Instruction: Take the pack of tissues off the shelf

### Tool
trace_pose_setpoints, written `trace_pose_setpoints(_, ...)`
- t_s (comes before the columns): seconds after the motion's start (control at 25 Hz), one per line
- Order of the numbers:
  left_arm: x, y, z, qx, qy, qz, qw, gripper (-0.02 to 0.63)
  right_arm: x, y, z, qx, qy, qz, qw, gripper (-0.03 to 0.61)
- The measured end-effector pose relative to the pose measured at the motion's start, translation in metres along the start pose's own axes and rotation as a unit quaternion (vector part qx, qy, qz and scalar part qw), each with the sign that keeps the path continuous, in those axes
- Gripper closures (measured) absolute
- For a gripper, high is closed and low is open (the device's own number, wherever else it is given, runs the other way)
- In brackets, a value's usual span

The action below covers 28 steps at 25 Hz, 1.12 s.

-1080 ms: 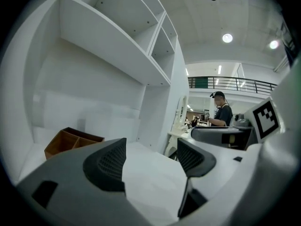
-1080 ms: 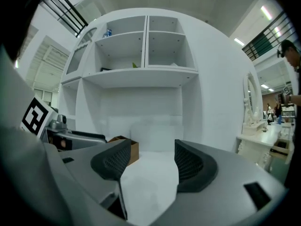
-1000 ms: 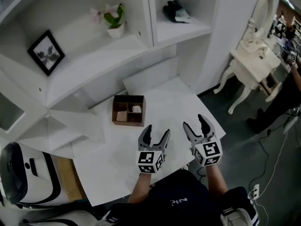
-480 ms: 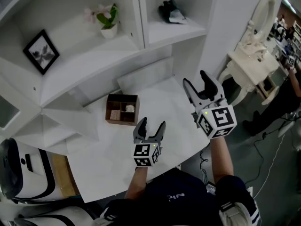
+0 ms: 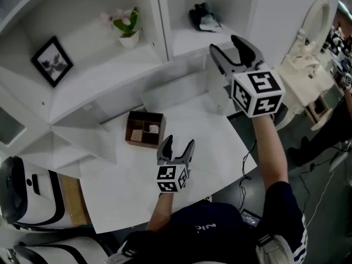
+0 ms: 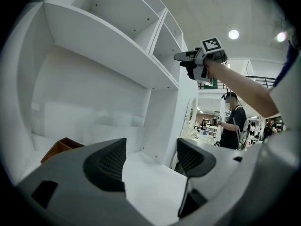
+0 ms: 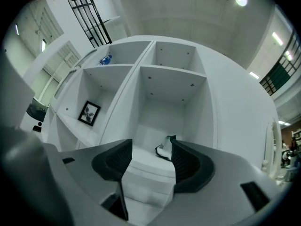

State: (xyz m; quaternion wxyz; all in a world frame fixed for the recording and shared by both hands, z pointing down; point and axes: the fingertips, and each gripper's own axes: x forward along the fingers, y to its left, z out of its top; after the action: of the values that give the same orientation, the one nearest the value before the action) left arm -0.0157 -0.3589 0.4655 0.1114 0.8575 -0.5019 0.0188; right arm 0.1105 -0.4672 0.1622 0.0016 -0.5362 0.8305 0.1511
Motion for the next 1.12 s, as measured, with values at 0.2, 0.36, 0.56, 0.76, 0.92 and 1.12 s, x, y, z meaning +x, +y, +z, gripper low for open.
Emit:
trace_pose_setpoints(0.2,0.005,0.009,0.004,0.000,-0.005,0.017,0.9998,0.278,0.045,-0.019,0.000,-0.010,0.042,0.016,0.999,0.314)
trace_pose_setpoints(0.36,0.004,0.019,0.005,-0.008,-0.006,0.036,0.9993,0.278,0.074,-0.030,-0.005,-0.008,0.073,0.022,0.997,0.319)
trace_pose_setpoints(0.56,0.004,0.027,0.004,-0.016,-0.007,0.052,0.9985,0.278,0.102,-0.036,-0.012,-0.004,0.109,0.035,0.993,0.328)
trace_pose_setpoints(0.76,0.003,0.029,0.003,-0.022,-0.008,0.058,0.9980,0.278,0.120,-0.043,-0.018,-0.031,0.144,0.026,0.989,0.349)
trace_pose_setpoints(0.92,0.002,0.033,0.005,-0.028,-0.014,0.063,0.9975,0.278,0.128,-0.045,-0.022,-0.034,0.164,0.030,0.985,0.407)
trace_pose_setpoints(1.12,0.000,0.036,0.005,-0.027,-0.014,0.068,0.9972,0.278,0.130,-0.044,-0.031,-0.076,0.187,0.029,0.979,0.548)
